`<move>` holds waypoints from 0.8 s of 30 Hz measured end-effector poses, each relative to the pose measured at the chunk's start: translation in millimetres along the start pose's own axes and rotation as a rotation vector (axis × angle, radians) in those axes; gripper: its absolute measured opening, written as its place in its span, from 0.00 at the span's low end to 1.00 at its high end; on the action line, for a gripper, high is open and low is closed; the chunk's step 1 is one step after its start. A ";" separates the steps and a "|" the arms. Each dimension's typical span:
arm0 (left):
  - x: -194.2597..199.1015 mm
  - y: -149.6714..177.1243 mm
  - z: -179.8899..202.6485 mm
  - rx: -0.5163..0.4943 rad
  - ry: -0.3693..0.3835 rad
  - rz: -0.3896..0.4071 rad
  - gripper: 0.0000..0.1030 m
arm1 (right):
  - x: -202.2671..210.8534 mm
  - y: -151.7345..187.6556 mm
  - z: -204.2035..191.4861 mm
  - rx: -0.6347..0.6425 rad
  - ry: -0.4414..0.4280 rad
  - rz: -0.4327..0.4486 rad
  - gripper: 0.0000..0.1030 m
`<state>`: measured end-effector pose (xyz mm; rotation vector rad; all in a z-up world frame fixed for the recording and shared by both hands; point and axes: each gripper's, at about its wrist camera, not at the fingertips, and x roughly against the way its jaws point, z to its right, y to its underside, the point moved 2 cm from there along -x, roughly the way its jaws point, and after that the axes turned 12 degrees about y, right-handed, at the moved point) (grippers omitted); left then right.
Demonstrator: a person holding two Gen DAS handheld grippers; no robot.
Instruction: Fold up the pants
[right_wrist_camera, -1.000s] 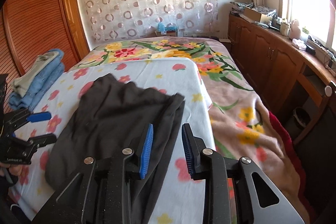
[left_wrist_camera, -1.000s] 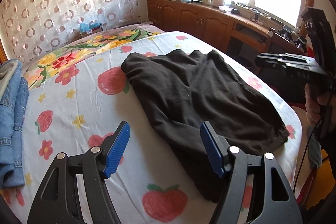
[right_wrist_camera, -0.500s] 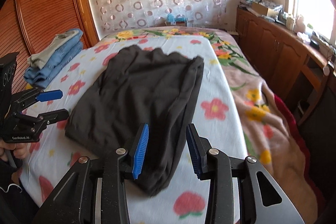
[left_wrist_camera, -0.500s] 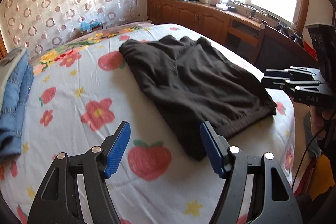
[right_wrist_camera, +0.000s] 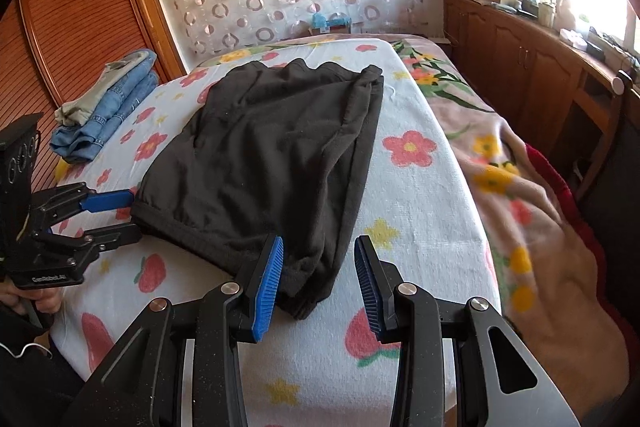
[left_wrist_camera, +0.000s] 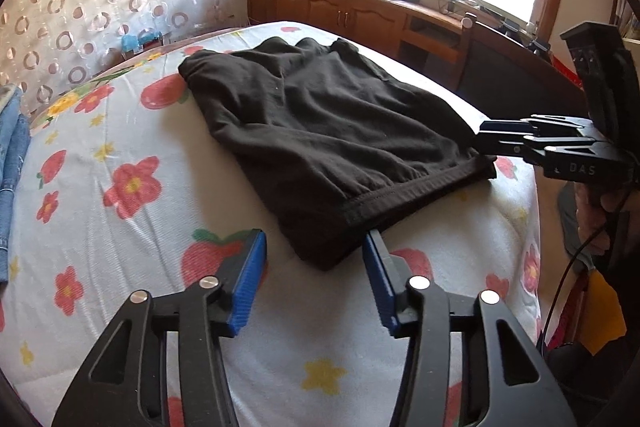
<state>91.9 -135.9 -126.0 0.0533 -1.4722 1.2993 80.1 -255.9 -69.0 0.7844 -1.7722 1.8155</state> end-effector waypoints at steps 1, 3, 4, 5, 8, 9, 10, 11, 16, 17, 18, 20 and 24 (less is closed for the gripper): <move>-1.8 -0.2 -0.3 -0.001 -0.001 -0.004 0.43 | 2.2 5.4 -4.1 -0.002 -0.002 0.002 0.37; -2.8 0.0 0.1 -0.007 0.002 -0.005 0.29 | 3.2 9.3 -7.3 -0.005 -0.006 0.005 0.37; -2.4 0.2 1.4 -0.011 0.007 -0.002 0.26 | 3.6 11.4 -8.9 -0.004 -0.007 0.006 0.37; -0.9 0.6 2.9 -0.017 0.003 0.002 0.19 | 3.7 12.5 -9.7 -0.001 -0.008 0.006 0.37; 12.0 -0.6 9.5 -0.030 0.007 0.036 0.15 | 1.4 14.1 -11.4 0.002 -0.005 0.007 0.37; 17.1 -0.5 12.5 -0.034 0.013 0.048 0.15 | 1.1 14.2 -10.9 0.000 -0.007 0.007 0.37; 21.8 0.6 15.5 -0.038 0.014 0.055 0.15 | 1.1 14.3 -10.4 -0.002 -0.008 0.008 0.37; 22.9 2.2 16.6 -0.037 0.009 0.051 0.15 | 2.2 15.1 -9.6 -0.004 -0.010 0.012 0.37; 12.7 12.7 12.9 -0.022 -0.018 0.000 0.15 | 6.4 18.0 -9.0 -0.022 -0.032 0.026 0.37; 11.9 13.0 11.5 -0.013 -0.014 0.000 0.15 | 6.3 19.3 -9.9 -0.023 -0.037 0.025 0.37; 11.2 12.9 10.3 -0.007 -0.012 0.000 0.15 | 5.6 20.4 -10.9 -0.021 -0.041 0.023 0.37; 10.4 12.4 9.8 -0.007 -0.012 -0.001 0.15 | 4.2 22.4 -12.7 -0.015 -0.046 0.018 0.37; 10.2 13.4 10.8 -0.008 -0.013 -0.002 0.15 | 3.0 21.6 -15.2 -0.003 -0.042 0.022 0.34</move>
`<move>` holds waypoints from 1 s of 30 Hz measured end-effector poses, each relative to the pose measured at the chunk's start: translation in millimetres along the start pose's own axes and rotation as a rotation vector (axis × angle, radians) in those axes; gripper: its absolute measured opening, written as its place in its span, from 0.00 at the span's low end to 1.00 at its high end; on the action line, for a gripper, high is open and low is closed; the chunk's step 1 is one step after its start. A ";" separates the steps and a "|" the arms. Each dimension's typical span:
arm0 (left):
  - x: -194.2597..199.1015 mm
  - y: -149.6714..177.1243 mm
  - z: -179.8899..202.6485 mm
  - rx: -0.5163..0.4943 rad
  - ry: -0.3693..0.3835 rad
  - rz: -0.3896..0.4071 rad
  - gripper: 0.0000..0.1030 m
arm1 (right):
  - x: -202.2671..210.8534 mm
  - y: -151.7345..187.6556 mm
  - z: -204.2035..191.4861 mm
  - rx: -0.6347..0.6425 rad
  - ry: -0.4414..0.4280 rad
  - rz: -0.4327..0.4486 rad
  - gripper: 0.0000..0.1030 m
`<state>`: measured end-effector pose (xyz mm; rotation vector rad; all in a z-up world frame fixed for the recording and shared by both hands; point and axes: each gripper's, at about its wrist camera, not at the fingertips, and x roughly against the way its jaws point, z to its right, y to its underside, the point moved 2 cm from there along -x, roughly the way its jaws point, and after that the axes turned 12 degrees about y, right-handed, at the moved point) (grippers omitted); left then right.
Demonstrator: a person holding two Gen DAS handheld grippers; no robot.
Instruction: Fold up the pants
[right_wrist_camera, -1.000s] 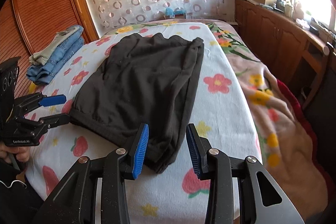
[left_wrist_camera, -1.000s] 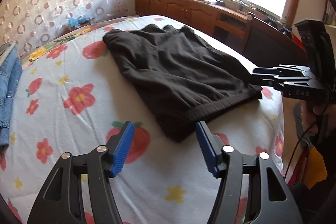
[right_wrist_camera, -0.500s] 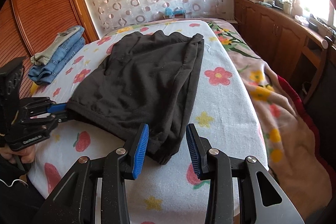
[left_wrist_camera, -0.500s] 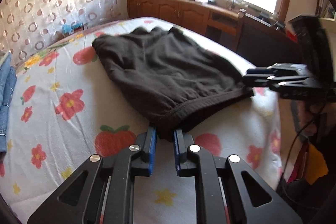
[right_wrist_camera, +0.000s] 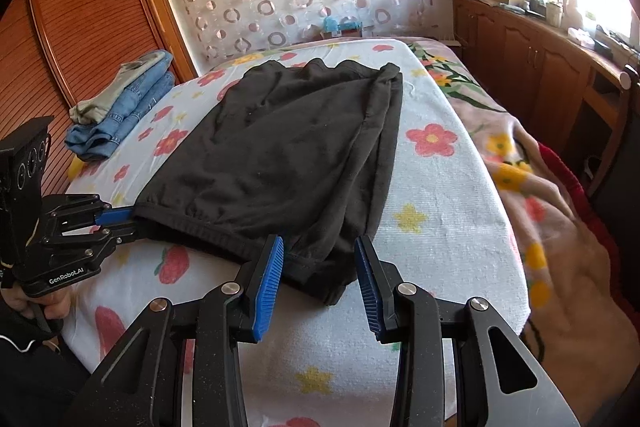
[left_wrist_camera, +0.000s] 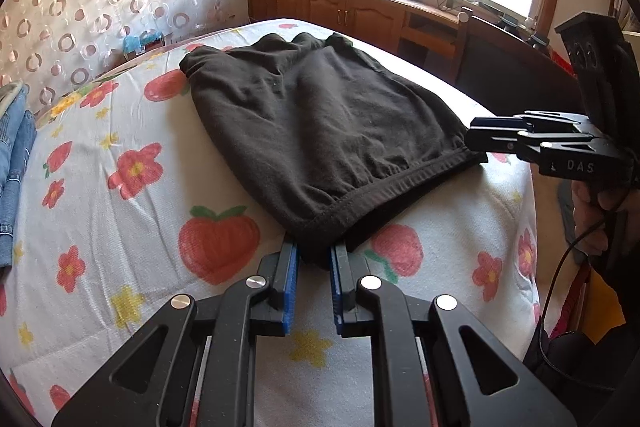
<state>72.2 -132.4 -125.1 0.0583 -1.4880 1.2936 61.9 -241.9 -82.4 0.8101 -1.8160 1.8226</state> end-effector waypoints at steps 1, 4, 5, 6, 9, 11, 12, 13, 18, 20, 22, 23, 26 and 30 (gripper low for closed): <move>0.0 0.5 0.2 0.001 0.000 0.000 0.15 | 0.1 -0.7 -0.8 0.005 -0.001 0.004 0.32; -0.3 0.9 -0.5 0.005 0.001 0.001 0.15 | 1.8 -2.1 -3.3 0.016 0.014 0.017 0.32; -0.7 1.1 -0.4 0.006 0.001 0.001 0.15 | 3.2 -2.9 -4.3 0.016 0.011 0.024 0.32; -0.7 1.2 -0.2 0.006 0.001 0.001 0.15 | 4.4 -3.4 -5.1 0.016 0.007 0.029 0.32; -0.9 1.2 -0.5 0.007 0.000 0.001 0.15 | 0.0 -3.4 -12.8 0.046 0.015 0.011 0.32; -1.3 1.6 -1.4 0.010 0.002 0.001 0.15 | -7.4 -2.6 -14.4 0.054 0.025 -0.015 0.20; -1.1 1.8 -1.3 0.012 0.001 0.001 0.15 | -11.4 -1.9 -14.6 0.062 0.030 -0.033 0.10; -0.8 1.4 -1.1 0.007 0.000 0.002 0.15 | -13.1 -2.9 -15.4 0.073 0.033 -0.041 0.06; 5.0 -0.1 2.1 -0.007 0.001 0.029 0.15 | 5.8 -7.6 -12.2 0.077 0.046 0.024 0.02; 3.7 -0.6 2.9 -0.008 -0.009 0.024 0.15 | 8.3 -6.2 -9.9 0.073 0.061 0.030 0.01; 2.1 -0.7 4.2 -0.011 -0.015 0.017 0.16 | 5.8 -3.1 -8.8 0.074 0.081 0.024 0.01; 1.1 -0.4 4.2 -0.011 -0.017 0.012 0.17 | 3.6 -2.0 -10.3 0.075 0.087 0.021 0.01; 0.8 0.1 2.9 -0.004 -0.019 0.005 0.21 | -0.4 0.3 -13.5 0.070 0.091 0.015 0.01; -0.1 1.1 0.2 0.008 -0.023 -0.002 0.24 | -1.7 0.3 -14.0 0.055 0.082 0.016 0.01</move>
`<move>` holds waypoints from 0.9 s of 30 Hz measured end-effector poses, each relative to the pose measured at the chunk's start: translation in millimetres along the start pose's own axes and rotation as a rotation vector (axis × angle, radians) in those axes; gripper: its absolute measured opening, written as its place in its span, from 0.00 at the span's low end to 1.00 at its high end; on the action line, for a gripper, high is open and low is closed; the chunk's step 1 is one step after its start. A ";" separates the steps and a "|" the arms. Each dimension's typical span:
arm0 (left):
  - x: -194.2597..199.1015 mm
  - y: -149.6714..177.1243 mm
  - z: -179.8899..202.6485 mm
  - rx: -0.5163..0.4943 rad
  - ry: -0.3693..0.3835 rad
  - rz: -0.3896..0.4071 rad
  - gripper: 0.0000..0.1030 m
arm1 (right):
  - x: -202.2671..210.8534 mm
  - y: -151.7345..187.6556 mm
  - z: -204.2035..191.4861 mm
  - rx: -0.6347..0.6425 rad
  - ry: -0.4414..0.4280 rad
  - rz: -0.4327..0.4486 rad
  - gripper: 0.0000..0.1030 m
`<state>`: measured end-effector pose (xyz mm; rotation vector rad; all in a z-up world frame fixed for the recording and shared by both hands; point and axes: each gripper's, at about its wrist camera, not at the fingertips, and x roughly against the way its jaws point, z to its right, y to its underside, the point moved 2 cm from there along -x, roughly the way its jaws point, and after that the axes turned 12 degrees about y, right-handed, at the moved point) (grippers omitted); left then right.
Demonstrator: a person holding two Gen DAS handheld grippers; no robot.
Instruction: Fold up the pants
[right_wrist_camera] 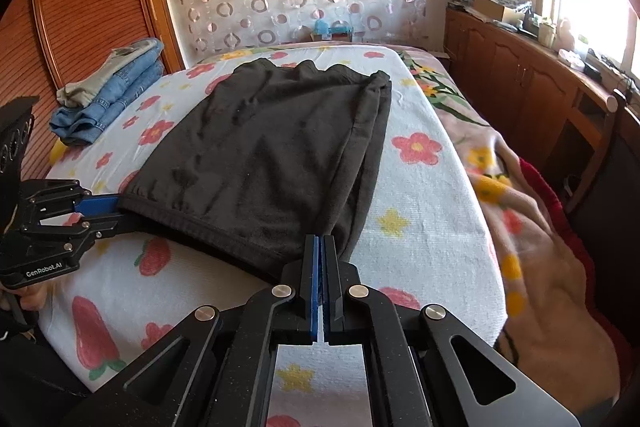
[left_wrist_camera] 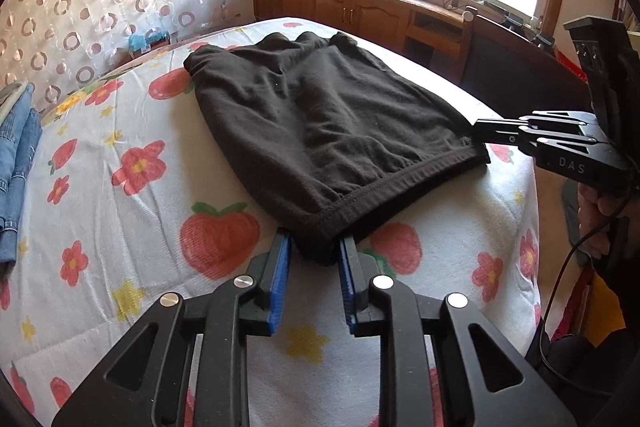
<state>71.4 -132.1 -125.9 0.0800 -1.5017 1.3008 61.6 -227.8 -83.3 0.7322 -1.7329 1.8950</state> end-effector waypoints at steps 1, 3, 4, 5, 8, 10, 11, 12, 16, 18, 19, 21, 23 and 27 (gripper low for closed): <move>0.1 0.2 -0.1 0.001 -0.001 0.000 0.24 | 0.2 -0.1 0.1 -0.002 0.000 0.002 0.01; 0.3 0.1 0.5 -0.001 0.000 0.000 0.24 | 2.7 0.2 3.1 -0.006 0.002 0.010 0.01; 0.0 0.4 0.4 0.000 -0.001 -0.002 0.24 | 4.3 0.3 3.7 -0.009 -0.004 0.014 0.01; -0.3 0.5 0.5 0.001 -0.001 -0.003 0.24 | 5.8 -0.1 3.1 -0.009 -0.007 0.019 0.01; -1.1 0.9 0.9 0.004 -0.001 -0.006 0.25 | 10.1 0.6 3.9 -0.014 -0.012 0.031 0.01; -0.9 0.9 1.4 0.006 -0.002 -0.006 0.25 | 12.7 0.5 4.0 -0.015 -0.015 0.039 0.01; -1.2 0.5 1.5 0.005 -0.003 -0.007 0.25 | 14.3 0.3 4.0 -0.015 -0.016 0.044 0.01; -1.2 0.5 1.2 0.004 -0.002 -0.007 0.25 | 15.9 1.2 4.7 -0.016 -0.017 0.049 0.01; -1.6 0.1 1.6 0.002 -0.003 -0.008 0.25 | 17.2 2.0 3.2 -0.013 -0.012 0.052 0.09; -1.7 0.1 1.7 0.003 -0.004 -0.008 0.25 | 15.4 1.8 2.3 -0.010 -0.007 0.049 0.19; -1.8 0.1 1.7 0.002 -0.003 -0.008 0.25 | 14.4 1.5 1.8 -0.009 0.002 0.047 0.28; -1.8 0.2 1.8 0.003 -0.003 -0.008 0.25 | 12.3 1.6 1.8 -0.010 0.012 0.045 0.36; -1.8 0.1 1.8 0.002 -0.005 -0.008 0.25 | 8.2 1.0 2.1 -0.011 0.013 0.035 0.39; -2.3 0.0 1.9 0.002 -0.004 -0.008 0.25 | -4.1 2.5 1.6 -0.013 0.024 -0.004 0.41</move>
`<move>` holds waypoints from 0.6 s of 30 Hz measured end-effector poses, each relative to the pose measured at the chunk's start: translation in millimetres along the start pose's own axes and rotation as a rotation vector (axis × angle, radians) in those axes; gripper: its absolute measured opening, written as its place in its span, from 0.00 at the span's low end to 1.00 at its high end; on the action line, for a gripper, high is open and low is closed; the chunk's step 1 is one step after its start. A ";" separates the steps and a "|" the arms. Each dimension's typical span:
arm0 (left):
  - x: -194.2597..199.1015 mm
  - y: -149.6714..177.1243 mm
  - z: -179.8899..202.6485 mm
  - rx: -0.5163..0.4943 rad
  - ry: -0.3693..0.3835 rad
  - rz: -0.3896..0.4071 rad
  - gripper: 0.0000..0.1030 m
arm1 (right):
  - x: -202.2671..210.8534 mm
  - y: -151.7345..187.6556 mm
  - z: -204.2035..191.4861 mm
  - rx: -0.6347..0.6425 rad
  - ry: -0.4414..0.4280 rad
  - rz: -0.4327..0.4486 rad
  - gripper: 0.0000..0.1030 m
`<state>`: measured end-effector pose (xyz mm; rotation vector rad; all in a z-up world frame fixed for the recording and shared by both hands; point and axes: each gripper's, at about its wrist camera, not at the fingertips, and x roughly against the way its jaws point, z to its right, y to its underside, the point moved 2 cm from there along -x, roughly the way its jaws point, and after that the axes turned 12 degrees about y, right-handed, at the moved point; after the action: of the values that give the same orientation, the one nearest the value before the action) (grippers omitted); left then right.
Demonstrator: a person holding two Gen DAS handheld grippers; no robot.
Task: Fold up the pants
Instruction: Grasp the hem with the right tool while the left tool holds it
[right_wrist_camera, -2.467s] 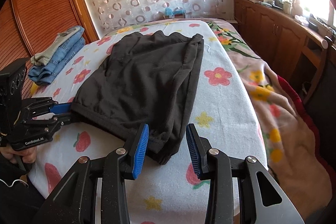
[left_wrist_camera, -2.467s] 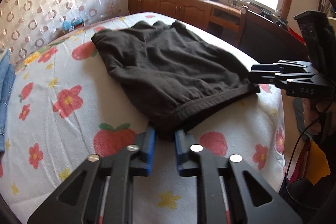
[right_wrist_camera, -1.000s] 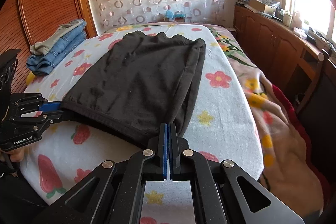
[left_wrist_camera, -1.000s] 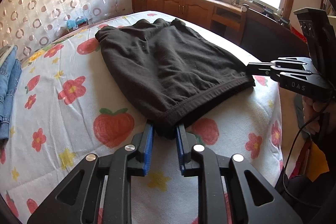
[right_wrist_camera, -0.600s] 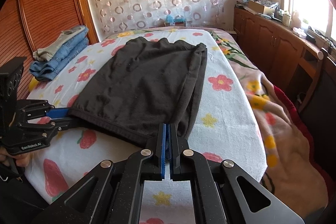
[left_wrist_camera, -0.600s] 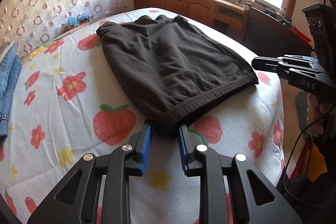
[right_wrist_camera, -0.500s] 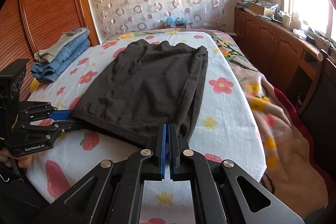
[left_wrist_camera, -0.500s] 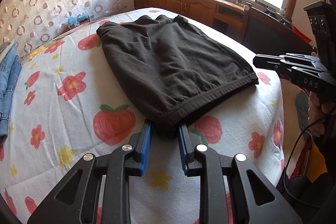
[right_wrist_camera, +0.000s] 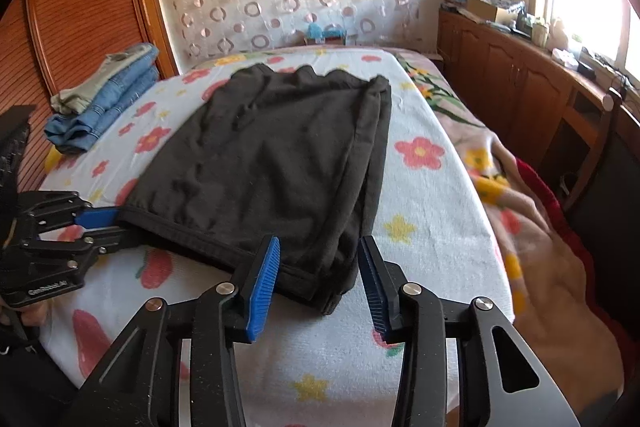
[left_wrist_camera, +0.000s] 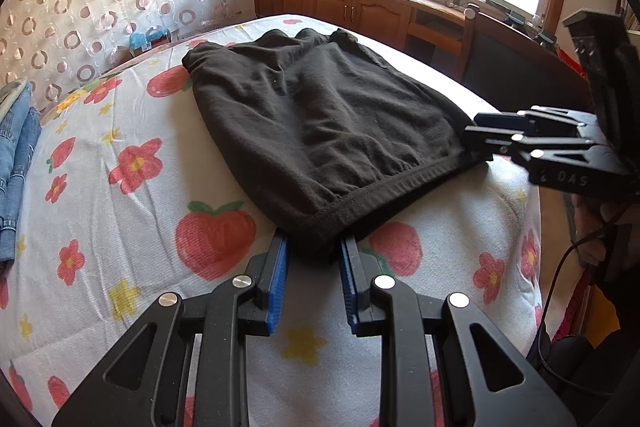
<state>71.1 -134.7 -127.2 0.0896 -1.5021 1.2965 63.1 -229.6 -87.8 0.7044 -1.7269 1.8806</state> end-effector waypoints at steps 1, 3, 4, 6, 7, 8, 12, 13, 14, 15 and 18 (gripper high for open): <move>0.0 0.0 0.0 0.001 0.001 0.000 0.25 | -3.6 -0.1 -0.5 0.000 0.000 -0.011 0.41; 0.1 -0.1 0.2 -0.001 0.000 0.001 0.25 | -8.6 0.7 -0.7 -0.003 0.004 -0.025 0.41; -0.1 -0.4 0.4 -0.002 0.000 0.004 0.25 | -8.7 0.4 -0.3 -0.007 0.002 -0.022 0.41; -0.1 -1.0 1.0 -0.002 0.002 0.011 0.25 | -9.4 -0.3 0.4 -0.013 -0.003 -0.024 0.41; 0.2 -1.4 1.6 -0.005 0.008 0.016 0.24 | -9.9 0.2 0.6 -0.015 -0.011 -0.026 0.41; 0.8 -2.2 2.0 -0.008 0.010 0.022 0.20 | -10.1 0.2 0.4 -0.013 -0.013 -0.025 0.35; 4.4 -6.8 0.8 -0.002 0.029 0.048 0.13 | -10.7 0.7 1.2 -0.018 -0.071 -0.038 0.18; 5.4 -8.5 0.8 -0.001 0.031 0.054 0.13 | -10.5 0.6 0.7 -0.009 -0.074 -0.036 0.13; 8.4 -11.0 1.8 -0.004 0.030 0.065 0.12 | -10.2 0.4 0.2 -0.002 -0.072 -0.033 0.10; 11.7 -13.5 3.2 -0.010 0.029 0.078 0.11 | -10.0 -0.1 0.4 0.001 -0.070 -0.032 0.10; 27.4 -25.0 7.4 -0.028 0.024 0.128 0.11 | -3.0 -3.9 2.9 -0.003 -0.082 -0.006 0.08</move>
<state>71.5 -135.0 -89.4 -0.0404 -1.5250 1.3730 68.1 -232.1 -86.7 0.7941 -1.7752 1.8690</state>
